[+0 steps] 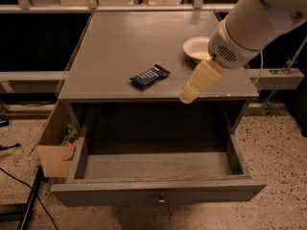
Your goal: Place rxbar blueberry into top drawer
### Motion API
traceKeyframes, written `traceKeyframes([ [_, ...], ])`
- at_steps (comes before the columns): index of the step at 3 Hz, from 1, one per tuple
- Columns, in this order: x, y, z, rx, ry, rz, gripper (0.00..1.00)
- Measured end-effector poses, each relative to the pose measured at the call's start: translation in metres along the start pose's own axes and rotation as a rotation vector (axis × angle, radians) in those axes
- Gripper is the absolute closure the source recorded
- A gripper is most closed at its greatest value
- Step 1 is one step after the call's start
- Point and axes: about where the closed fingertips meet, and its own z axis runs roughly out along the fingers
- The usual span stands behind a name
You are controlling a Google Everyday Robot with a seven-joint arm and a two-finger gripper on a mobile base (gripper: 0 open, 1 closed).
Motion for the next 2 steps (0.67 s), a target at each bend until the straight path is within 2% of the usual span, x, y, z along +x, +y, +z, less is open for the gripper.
traceKeyframes([
  [2, -0.060, 0.000, 0.033, -0.026, -0.116, 0.087, 0.00],
])
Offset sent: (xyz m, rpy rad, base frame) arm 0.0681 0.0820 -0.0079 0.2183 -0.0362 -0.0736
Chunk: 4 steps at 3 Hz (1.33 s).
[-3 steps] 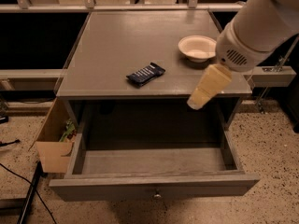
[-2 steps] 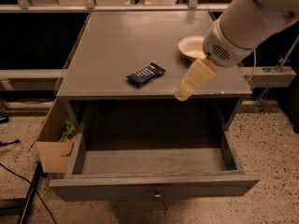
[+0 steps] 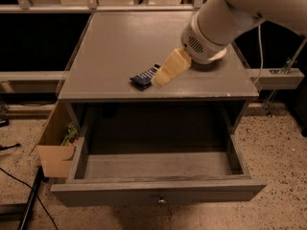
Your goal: Place rxbar blueberry into top drawer
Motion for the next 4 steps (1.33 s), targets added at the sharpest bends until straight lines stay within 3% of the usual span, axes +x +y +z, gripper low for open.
traceKeyframes([
  [1, -0.019, 0.006, 0.023, 0.010, -0.011, 0.035, 0.00],
  [2, -0.035, 0.019, 0.054, 0.076, 0.009, 0.043, 0.00],
  [3, -0.035, 0.010, 0.058, 0.135, 0.021, 0.059, 0.00],
  [4, -0.035, 0.010, 0.058, 0.135, 0.021, 0.059, 0.00],
])
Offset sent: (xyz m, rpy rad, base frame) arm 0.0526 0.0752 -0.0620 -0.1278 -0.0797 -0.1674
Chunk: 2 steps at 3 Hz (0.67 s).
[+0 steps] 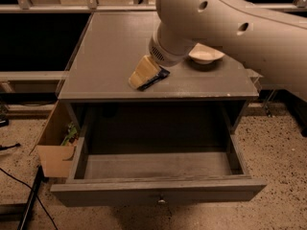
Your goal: Place rxbar blueberry into top drawer
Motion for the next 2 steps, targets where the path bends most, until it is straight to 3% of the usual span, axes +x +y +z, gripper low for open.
traceKeyframes([
  [1, 0.001, -0.002, 0.019, -0.042, -0.012, 0.043, 0.00],
  [2, -0.003, -0.001, 0.042, -0.117, -0.042, 0.094, 0.00],
])
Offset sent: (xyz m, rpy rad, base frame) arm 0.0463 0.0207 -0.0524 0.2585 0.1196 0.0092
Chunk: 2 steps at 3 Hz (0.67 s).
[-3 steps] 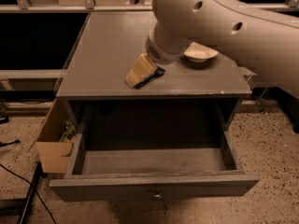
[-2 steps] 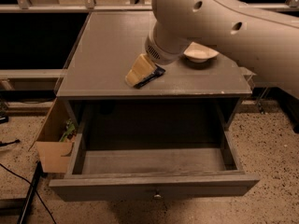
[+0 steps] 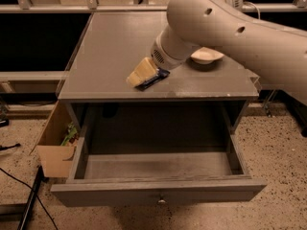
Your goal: Place rxbar blueberry into top drawer
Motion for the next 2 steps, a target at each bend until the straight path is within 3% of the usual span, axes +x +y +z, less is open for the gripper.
traceKeyframes([
  [1, -0.003, 0.000, 0.016, -0.044, -0.038, 0.036, 0.00],
  [2, -0.007, -0.001, 0.028, -0.057, -0.092, 0.054, 0.00],
])
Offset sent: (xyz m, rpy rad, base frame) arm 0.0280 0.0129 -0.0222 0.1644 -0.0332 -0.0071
